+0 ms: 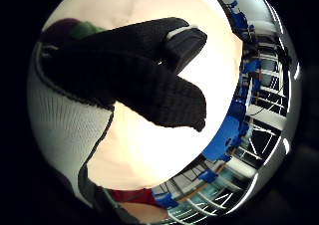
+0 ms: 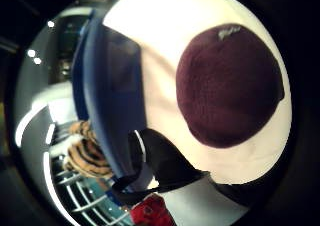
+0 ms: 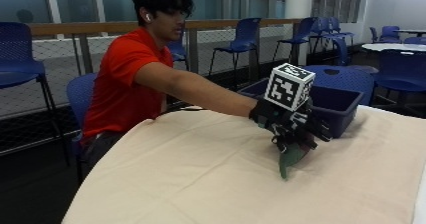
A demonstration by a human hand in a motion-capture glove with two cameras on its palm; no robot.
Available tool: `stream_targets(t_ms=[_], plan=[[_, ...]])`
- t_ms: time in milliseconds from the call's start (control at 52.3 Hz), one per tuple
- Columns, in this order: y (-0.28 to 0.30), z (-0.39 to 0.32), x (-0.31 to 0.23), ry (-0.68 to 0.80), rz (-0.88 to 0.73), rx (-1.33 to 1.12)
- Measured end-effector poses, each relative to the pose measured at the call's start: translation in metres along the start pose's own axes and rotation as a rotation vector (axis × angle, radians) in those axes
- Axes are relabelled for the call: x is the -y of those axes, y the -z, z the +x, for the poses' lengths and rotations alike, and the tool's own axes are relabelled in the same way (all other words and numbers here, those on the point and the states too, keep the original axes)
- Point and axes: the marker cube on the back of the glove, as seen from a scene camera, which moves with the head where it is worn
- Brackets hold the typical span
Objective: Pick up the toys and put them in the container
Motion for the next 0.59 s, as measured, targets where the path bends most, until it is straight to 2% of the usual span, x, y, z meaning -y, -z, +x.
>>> stream_targets(t_ms=[191, 593], plan=[[-0.027, 0.004, 0.010, 0.022, -0.004, 0.022], [-0.031, 0.000, 0.016, 0.035, 0.023, -0.006]])
